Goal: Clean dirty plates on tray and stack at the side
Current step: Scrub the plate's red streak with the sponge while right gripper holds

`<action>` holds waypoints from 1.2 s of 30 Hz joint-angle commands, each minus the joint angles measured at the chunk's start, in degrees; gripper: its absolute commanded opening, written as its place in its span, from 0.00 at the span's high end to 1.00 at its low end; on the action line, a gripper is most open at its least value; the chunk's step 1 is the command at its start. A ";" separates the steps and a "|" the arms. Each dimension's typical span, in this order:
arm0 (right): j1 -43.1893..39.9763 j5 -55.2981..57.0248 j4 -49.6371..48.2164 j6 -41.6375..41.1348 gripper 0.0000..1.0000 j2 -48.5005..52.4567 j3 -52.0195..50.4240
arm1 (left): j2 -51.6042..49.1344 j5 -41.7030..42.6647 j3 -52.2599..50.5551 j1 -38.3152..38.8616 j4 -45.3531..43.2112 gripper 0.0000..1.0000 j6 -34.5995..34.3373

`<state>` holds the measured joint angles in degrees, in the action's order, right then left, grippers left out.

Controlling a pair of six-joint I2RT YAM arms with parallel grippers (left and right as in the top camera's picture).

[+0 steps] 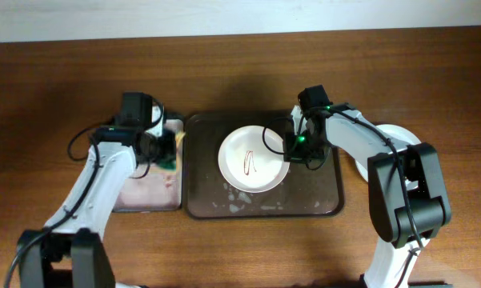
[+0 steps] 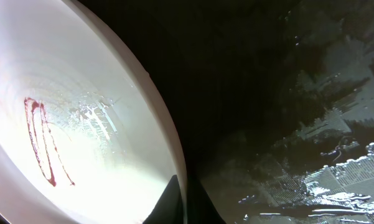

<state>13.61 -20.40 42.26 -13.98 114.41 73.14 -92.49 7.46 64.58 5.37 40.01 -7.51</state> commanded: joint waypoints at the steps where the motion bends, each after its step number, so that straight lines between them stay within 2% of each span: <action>1: 0.74 3.08 0.42 -0.26 0.96 0.07 -0.61 | 2.12 15.45 2.16 2.21 -3.50 1.00 -5.16; 5: 0.74 3.08 0.44 -0.24 0.96 0.07 -0.61 | 0.35 15.30 2.16 6.49 -6.34 1.00 -12.98; 13: 0.74 3.08 0.63 -0.24 0.96 0.07 -0.61 | -6.99 15.26 2.16 15.72 -16.52 1.00 -23.78; 19: 0.74 3.08 0.63 -0.24 0.96 0.07 -0.61 | -12.57 14.99 2.16 20.57 -22.18 1.00 -27.58; 24: 0.74 3.08 0.83 -0.24 0.96 0.07 -0.61 | -16.65 10.60 2.16 24.04 -25.09 1.00 -28.96; 29: 0.74 3.08 0.87 -0.24 0.96 0.07 -0.61 | -19.17 1.79 2.16 25.73 -22.45 1.00 -28.96; 36: 0.74 3.08 1.11 -0.24 0.96 0.07 -0.61 | -19.69 -9.57 2.19 25.03 -10.73 1.00 -28.92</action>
<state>14.13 -20.69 42.89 -13.93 114.41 73.14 -110.26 9.43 68.01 31.44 24.21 -36.12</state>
